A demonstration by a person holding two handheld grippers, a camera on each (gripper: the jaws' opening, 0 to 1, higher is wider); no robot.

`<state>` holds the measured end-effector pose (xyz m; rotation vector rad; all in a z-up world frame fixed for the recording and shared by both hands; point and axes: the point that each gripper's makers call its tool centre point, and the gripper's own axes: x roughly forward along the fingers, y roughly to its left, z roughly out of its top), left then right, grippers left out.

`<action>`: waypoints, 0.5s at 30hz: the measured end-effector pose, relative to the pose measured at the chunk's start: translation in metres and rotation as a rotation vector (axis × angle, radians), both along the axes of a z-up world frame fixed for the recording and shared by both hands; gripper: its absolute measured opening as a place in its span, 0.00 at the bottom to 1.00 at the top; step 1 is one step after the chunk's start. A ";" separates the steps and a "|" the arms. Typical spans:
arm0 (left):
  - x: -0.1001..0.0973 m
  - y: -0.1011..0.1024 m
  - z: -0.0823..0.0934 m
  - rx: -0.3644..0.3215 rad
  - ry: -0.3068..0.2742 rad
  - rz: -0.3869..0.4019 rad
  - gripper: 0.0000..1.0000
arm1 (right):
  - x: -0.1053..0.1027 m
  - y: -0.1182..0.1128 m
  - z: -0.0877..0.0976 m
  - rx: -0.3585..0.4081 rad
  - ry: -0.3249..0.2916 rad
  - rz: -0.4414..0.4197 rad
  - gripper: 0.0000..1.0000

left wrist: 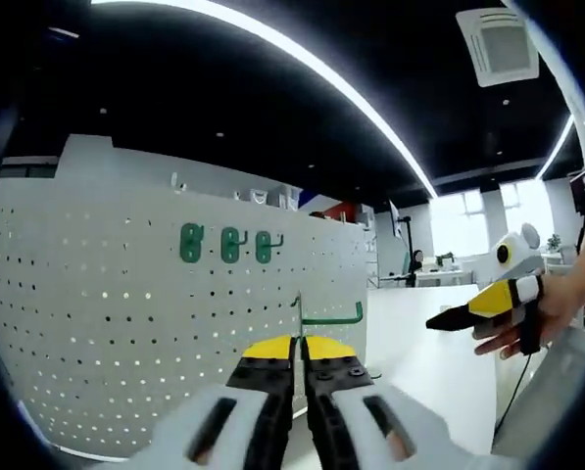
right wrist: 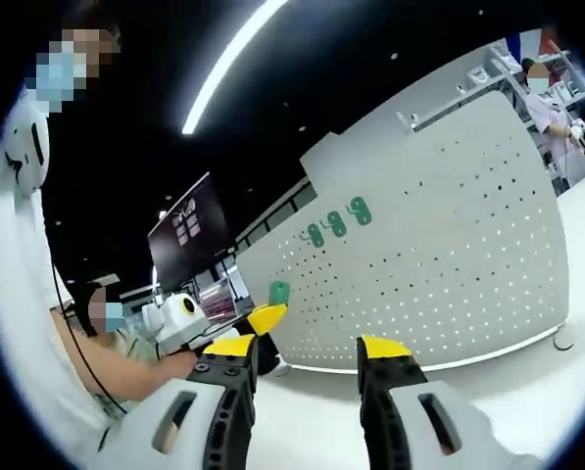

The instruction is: Insert the hook assembly into the mounting plate slot until the hook locks in place.

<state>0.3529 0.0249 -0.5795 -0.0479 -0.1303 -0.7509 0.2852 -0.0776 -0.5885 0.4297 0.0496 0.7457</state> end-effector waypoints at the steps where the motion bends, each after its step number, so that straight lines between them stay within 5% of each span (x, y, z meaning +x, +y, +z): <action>1: -0.001 -0.003 0.001 -0.001 -0.001 -0.003 0.02 | 0.001 0.003 0.002 0.004 -0.004 0.005 0.38; 15: -0.019 -0.029 0.006 -0.001 0.000 -0.034 0.02 | 0.013 0.027 0.019 0.036 -0.041 0.033 0.35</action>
